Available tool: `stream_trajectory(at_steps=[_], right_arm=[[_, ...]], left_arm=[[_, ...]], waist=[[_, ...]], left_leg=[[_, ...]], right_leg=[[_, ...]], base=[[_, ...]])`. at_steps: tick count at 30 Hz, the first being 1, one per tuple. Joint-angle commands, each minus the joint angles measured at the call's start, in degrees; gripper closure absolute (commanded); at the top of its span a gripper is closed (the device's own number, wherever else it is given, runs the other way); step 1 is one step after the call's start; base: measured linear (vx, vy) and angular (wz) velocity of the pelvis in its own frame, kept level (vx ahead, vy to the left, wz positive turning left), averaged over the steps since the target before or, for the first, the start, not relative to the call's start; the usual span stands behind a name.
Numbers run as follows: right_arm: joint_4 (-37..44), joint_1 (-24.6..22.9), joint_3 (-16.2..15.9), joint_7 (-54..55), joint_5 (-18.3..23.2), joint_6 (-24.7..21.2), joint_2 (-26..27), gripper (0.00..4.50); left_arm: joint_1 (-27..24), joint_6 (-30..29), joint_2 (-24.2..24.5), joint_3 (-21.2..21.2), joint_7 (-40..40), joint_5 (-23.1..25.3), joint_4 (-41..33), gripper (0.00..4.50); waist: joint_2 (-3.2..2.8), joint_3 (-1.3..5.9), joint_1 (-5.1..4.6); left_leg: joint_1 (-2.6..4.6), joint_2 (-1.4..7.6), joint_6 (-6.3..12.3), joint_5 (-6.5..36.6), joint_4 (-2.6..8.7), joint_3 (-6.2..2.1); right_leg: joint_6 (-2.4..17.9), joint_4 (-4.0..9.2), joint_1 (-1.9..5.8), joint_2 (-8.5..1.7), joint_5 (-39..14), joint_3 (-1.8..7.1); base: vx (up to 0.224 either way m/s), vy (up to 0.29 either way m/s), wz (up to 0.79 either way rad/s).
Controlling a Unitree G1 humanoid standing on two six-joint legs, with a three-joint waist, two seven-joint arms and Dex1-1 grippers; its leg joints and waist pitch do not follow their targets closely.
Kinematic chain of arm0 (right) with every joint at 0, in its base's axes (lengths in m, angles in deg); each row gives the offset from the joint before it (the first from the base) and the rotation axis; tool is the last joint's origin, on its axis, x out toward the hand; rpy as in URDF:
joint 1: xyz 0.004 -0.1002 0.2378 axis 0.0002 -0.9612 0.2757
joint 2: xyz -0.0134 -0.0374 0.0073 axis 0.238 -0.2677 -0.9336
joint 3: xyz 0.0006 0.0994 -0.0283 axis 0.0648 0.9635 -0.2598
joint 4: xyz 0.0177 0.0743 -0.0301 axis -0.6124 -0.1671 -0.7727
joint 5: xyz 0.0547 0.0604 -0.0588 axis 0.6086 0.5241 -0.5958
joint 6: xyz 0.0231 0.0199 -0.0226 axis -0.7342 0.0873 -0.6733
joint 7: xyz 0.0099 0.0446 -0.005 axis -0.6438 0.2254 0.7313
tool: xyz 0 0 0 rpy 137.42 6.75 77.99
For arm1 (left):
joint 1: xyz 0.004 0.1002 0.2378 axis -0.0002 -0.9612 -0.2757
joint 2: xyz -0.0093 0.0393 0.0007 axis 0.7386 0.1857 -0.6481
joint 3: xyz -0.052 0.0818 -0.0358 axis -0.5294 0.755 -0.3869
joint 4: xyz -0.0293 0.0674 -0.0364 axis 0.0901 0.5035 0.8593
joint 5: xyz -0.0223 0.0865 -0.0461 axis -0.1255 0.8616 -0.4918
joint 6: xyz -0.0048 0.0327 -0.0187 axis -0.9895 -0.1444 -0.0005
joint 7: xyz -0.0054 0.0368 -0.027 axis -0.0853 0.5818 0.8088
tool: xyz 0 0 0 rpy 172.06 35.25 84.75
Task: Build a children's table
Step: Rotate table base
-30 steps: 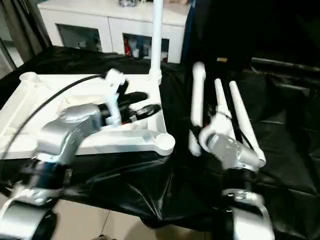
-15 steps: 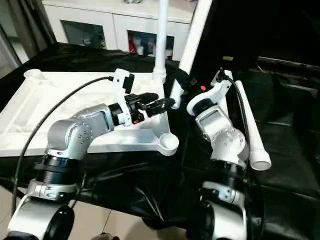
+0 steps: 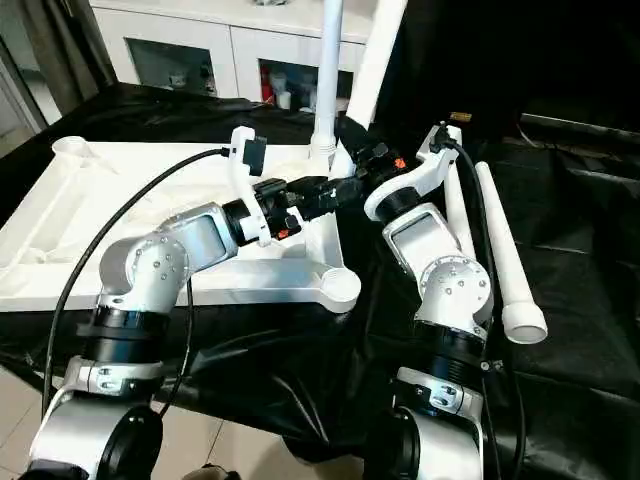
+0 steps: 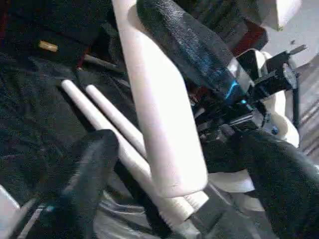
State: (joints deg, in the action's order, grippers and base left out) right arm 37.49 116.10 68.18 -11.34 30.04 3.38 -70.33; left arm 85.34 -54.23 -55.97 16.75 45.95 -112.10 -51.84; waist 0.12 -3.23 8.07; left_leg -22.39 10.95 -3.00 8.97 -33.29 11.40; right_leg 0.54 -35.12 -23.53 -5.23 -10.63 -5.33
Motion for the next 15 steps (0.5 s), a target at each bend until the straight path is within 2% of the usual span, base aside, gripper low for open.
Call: stream_trajectory(at_steps=[1,6,9,15], right_arm=[[2.11,-0.24,-1.29,0.01,1.60,-0.32,0.98,3.15],[2.14,-0.37,-1.54,0.48,2.44,-0.41,0.86,3.15],[1.99,-0.52,-1.80,0.74,2.91,-0.35,0.55,3.15],[1.10,-0.54,-1.88,0.91,3.31,0.13,-0.10,3.15]], left_arm=[[1.00,-0.69,-0.25,-0.84,-0.48,-0.87,0.29,0.40],[1.23,-1.09,-0.61,-2.43,-1.06,-2.76,0.24,0.79],[1.37,-1.46,-0.59,-2.87,-1.18,-3.80,0.31,1.16],[1.05,-3.07,0.23,-3.87,-0.44,-5.71,-0.20,1.59]], waist=[[-0.24,4.62,-0.09],[-0.08,4.52,-0.02],[-0.14,4.56,-0.01],[-0.33,4.61,0.03]], left_leg=[[1.39,1.93,-1.72,8.22,3.61,-1.25],[1.31,1.90,-1.40,8.60,3.62,-1.20],[1.31,1.93,-1.35,8.53,3.61,-1.25],[1.35,1.88,-1.75,8.63,3.58,-1.26]], right_leg=[[7.91,3.50,3.27,-3.33,-2.92,2.94],[7.74,3.78,3.42,-3.46,-4.34,2.98],[7.55,3.72,3.43,-3.41,-4.26,2.97],[7.45,3.66,3.42,-3.36,-4.02,2.95]], base=[[0.000,0.000,0.00],[0.000,0.000,0.00],[0.000,0.000,0.00],[0.000,0.000,0.00]])
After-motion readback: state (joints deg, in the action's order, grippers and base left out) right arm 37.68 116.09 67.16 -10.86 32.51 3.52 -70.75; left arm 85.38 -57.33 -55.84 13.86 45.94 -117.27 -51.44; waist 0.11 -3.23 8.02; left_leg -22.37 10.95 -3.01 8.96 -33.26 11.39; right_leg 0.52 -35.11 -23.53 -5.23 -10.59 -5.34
